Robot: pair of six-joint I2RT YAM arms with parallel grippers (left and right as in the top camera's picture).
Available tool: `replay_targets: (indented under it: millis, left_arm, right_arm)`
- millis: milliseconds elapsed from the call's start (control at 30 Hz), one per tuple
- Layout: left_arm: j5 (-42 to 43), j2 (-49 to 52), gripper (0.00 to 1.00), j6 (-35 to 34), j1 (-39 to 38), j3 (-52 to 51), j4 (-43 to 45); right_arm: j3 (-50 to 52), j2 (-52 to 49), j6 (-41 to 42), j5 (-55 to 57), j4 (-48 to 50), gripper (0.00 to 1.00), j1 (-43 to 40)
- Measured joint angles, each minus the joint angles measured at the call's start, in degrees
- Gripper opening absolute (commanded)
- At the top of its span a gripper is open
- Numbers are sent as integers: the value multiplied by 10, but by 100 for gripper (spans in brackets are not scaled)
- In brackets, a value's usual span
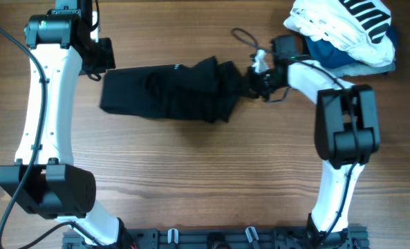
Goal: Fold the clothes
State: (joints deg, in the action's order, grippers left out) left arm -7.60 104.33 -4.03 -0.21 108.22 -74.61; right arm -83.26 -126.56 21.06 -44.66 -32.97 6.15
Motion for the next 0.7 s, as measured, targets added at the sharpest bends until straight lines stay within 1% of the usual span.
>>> replay_targets:
  millis: [100, 200, 267, 333, 400, 433, 500, 633, 667, 700]
  left_arm:
    - [2, 0, 7, -2, 0, 0, 0]
    - [2, 0, 7, -2, 0, 0, 0]
    - [4, 0, 7, -2, 0, 0, 0]
    - [4, 0, 7, -2, 0, 0, 0]
    - [4, 0, 7, -2, 0, 0, 2]
    - [4, 0, 7, -2, 1, 0, 5]
    - [6, 0, 5, -2, 8, 0, 25]
    - [6, 0, 4, -2, 38, -1, 64]
    - [6, 0, 4, -2, 45, -1, 71]
    - [6, 0, 4, -2, 53, -1, 76]
  right_arm:
    - [0, 19, -55, 7, -63, 4, -62]
    - [0, 67, -111, 19, -121, 4, -110]
    - [-11, 107, -144, 33, -163, 4, -124]
    - [-26, 133, -159, 40, -179, 4, -120]
    - [-59, 186, -167, 47, -182, 4, -83]
    - [-64, 195, -161, 50, -172, 4, -64]
    - [-74, 203, -146, 57, -133, 4, -17]
    - [-78, 203, -98, 92, -52, 5, 116]
    - [-78, 203, -82, 111, -23, 7, 149]
    - [-78, 201, -68, 125, -1, 12, 175]
